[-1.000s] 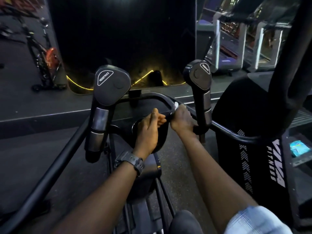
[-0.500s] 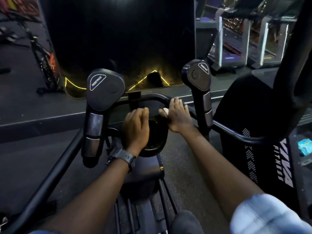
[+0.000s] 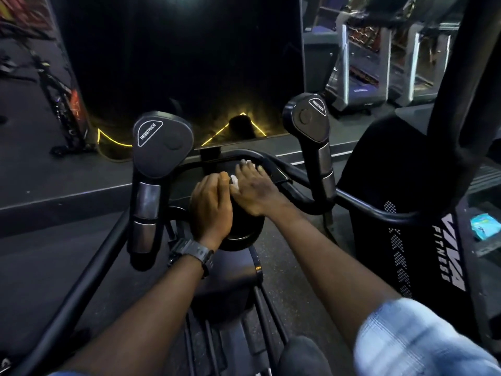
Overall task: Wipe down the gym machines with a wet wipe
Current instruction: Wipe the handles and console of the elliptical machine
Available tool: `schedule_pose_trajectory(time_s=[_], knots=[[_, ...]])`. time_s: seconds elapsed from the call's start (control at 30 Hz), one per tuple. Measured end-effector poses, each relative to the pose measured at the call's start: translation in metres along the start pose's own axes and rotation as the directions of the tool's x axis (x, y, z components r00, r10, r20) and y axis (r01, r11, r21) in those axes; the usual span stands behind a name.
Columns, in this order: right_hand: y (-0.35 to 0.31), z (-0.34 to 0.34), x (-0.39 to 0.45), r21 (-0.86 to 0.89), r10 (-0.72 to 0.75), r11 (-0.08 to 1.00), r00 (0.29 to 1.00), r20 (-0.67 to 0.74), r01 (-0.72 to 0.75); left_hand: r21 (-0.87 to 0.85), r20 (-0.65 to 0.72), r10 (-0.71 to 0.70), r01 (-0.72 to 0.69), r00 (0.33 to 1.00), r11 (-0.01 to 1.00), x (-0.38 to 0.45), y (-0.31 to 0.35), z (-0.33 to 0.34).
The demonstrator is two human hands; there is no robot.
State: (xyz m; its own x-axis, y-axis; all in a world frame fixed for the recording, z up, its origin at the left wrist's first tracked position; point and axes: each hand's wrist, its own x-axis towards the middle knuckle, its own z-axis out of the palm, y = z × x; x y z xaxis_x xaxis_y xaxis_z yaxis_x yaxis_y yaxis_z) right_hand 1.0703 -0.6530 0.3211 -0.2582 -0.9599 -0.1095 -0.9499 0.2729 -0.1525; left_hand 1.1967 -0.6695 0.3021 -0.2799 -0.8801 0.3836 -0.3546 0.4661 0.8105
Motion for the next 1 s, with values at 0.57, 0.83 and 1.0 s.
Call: schedule_pose_trajectory(time_s=[0.57,0.83,1.0], knots=[[0.006,0.008,0.006,-0.01,-0.06,0.998,0.998,-0.003,0.06,-0.043,-0.123,0.019,-0.025,0.992,0.999,0.001,-0.005,0.004],[-0.012,-0.004,0.059,-0.069,0.001,0.998,0.999,0.035,0.002,-0.058,-0.154,0.023,-0.032,0.988,0.998,0.0,-0.005,0.007],[0.005,0.004,0.013,-0.003,-0.066,0.998,0.997,0.038,0.066,-0.077,-0.175,0.011,-0.024,0.984,0.997,-0.001,-0.004,0.009]])
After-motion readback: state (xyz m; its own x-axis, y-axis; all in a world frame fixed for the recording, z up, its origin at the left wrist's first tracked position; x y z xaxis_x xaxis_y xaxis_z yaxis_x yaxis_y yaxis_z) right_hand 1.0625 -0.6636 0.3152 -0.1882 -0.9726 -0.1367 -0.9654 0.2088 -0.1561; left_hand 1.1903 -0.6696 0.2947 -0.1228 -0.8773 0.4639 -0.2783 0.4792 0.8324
